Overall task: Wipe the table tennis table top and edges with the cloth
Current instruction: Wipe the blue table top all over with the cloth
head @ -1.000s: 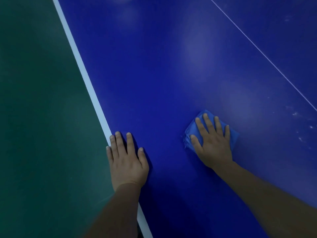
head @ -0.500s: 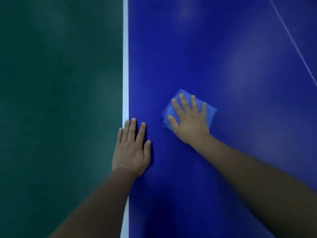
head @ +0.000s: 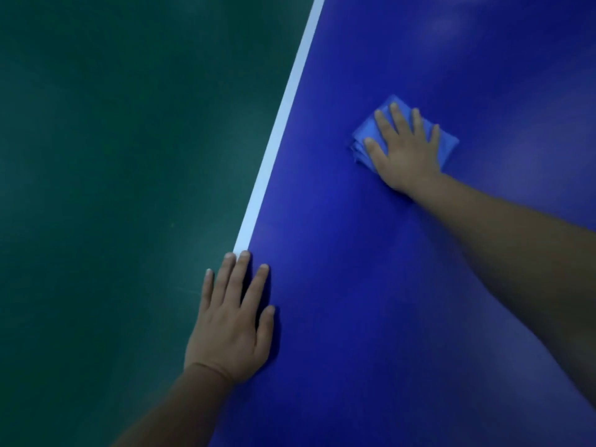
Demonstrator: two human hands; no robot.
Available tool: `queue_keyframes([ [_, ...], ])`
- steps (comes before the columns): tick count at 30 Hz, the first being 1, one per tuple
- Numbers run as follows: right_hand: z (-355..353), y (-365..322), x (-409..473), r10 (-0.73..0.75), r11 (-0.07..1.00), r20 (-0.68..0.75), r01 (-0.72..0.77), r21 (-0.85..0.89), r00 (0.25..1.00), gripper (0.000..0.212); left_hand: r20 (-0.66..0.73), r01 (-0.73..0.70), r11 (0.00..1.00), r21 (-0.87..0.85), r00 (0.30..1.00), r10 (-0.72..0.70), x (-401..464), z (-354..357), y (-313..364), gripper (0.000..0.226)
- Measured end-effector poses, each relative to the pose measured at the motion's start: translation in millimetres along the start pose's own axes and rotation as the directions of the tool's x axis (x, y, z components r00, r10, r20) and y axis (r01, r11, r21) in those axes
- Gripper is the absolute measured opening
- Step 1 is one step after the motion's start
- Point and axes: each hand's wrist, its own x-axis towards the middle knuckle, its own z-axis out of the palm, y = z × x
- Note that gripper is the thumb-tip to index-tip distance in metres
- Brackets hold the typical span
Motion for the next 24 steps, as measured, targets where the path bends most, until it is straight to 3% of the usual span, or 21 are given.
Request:
queue_keyframes([
  [4, 0, -58, 36, -0.109, 0.994, 0.015, 0.11, -0.029, 0.994, 0.066, 0.0, 0.009, 1.0, -0.024, 1.0, -0.009, 0, -2, 0, 0.062],
  [8, 9, -92, -16, -0.345, 0.935, 0.055, 0.348, -0.063, 0.937, 0.069, -0.04, 0.048, 0.997, -0.066, 0.998, -0.05, -2, -3, -2, 0.067],
  [10, 18, -102, -84, -0.504, 0.863, 0.045, 0.505, -0.02, 0.863, 0.07, -0.051, 0.057, 0.996, -0.069, 0.997, -0.06, -2, -3, -2, 0.069],
  [13, 38, -88, -197, -0.773, 0.635, 0.017, 0.771, 0.045, 0.635, 0.061, -0.051, 0.039, 0.996, -0.077, 0.998, -0.043, -2, -2, -1, 0.068],
  [15, 38, -60, -214, -0.855, 0.519, 0.046, 0.851, 0.077, 0.517, 0.061, -0.05, 0.027, 0.997, -0.076, 0.998, -0.031, -2, -3, 0, 0.067],
  [16, 37, -45, -202, -0.858, 0.514, 0.048, 0.856, 0.048, 0.512, 0.06, -0.048, 0.014, 0.997, -0.076, 0.999, -0.018, -2, -4, 0, 0.067],
  [17, 37, -33, -182, -0.823, 0.565, 0.059, 0.825, -0.008, 0.565, 0.06, -0.047, 0.004, 0.997, -0.076, 0.999, -0.007, -2, -4, 0, 0.067],
  [18, 35, -24, -156, -0.742, 0.666, 0.051, 0.744, -0.064, 0.669, 0.062, -0.044, 0.0, 0.997, -0.074, 0.999, -0.004, -2, -4, 0, 0.067],
  [20, 24, -12, -97, -0.478, 0.875, 0.019, 0.478, -0.077, 0.878, 0.068, -0.039, 0.008, 0.997, -0.076, 0.999, -0.011, -1, -4, -1, 0.067],
  [21, 17, -18, -74, -0.335, 0.941, 0.008, 0.335, -0.047, 0.942, 0.07, -0.039, 0.012, 0.997, -0.079, 0.999, -0.015, -1, -4, -1, 0.068],
  [23, 9, -51, -50, -0.172, 0.985, 0.016, 0.173, -0.03, 0.985, 0.068, -0.053, 0.012, 0.995, -0.094, 0.998, -0.017, -2, -3, -2, 0.069],
  [24, 12, -76, -50, -0.191, 0.981, 0.022, 0.192, -0.043, 0.981, 0.066, -0.066, 0.014, 0.994, -0.105, 0.998, -0.021, -2, -3, -3, 0.07],
])
